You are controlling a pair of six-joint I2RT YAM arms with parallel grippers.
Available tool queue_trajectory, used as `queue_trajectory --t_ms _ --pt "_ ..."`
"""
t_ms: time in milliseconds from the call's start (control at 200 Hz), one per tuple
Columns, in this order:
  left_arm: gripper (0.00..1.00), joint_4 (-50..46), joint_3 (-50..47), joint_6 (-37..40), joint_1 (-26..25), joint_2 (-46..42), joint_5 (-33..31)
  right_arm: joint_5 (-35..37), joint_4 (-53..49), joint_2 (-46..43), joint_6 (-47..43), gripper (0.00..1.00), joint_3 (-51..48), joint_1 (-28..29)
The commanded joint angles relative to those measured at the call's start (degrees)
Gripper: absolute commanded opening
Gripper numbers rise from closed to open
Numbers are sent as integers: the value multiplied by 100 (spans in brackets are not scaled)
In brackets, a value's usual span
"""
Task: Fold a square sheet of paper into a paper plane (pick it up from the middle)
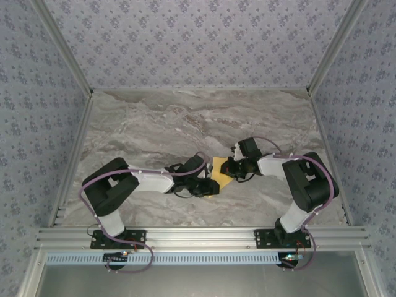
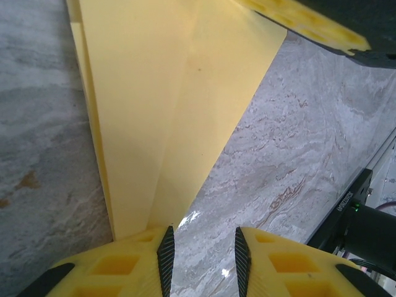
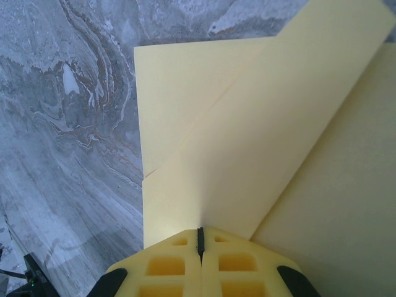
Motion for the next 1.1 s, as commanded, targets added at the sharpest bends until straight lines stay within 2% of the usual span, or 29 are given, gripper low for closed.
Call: queue_trajectory --t_ms 0,375,575,759,1099 --pt "35 111 -43 -83 -61 109 111 765 -604 455 -9 0 -209 46" --pt "35 63 -43 -124 -119 224 100 776 -602 480 -12 0 -220 55" --pt "34 -36 148 49 9 -51 26 811 -644 497 -27 0 -218 49" --pt "31 -180 294 201 228 -345 -217 826 -666 504 -46 0 -221 47" --pt "20 -375 436 240 260 118 -138 804 -689 512 -39 0 -205 54"
